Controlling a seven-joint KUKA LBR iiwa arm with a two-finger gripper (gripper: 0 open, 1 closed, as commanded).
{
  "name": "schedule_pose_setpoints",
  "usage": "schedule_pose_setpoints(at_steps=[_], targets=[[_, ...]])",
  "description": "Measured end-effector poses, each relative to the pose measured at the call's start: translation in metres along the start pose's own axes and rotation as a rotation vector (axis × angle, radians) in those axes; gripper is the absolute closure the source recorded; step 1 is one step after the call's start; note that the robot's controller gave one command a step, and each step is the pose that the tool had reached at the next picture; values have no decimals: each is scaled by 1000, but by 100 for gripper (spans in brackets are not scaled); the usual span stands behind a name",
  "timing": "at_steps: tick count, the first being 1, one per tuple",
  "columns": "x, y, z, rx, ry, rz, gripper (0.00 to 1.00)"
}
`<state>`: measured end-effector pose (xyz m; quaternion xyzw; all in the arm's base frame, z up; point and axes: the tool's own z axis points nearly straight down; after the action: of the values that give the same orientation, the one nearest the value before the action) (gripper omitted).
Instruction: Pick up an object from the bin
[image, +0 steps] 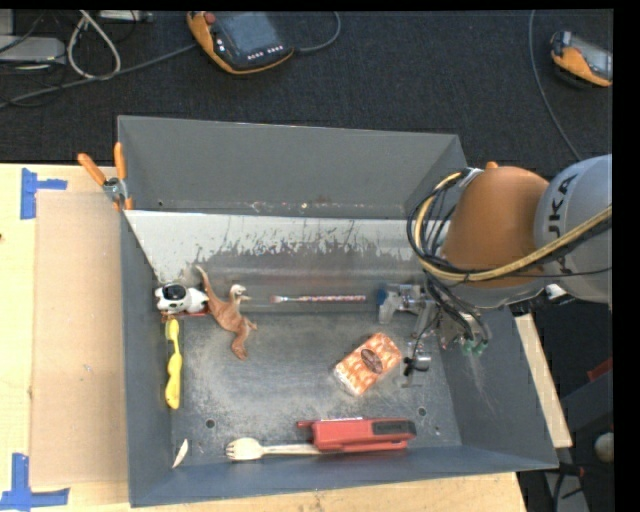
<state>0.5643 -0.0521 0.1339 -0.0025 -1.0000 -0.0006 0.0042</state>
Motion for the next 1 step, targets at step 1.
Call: schedule_pose_setpoints(at_steps=[1], targets=[[-2,0,-4,1,-7,-2,0]])
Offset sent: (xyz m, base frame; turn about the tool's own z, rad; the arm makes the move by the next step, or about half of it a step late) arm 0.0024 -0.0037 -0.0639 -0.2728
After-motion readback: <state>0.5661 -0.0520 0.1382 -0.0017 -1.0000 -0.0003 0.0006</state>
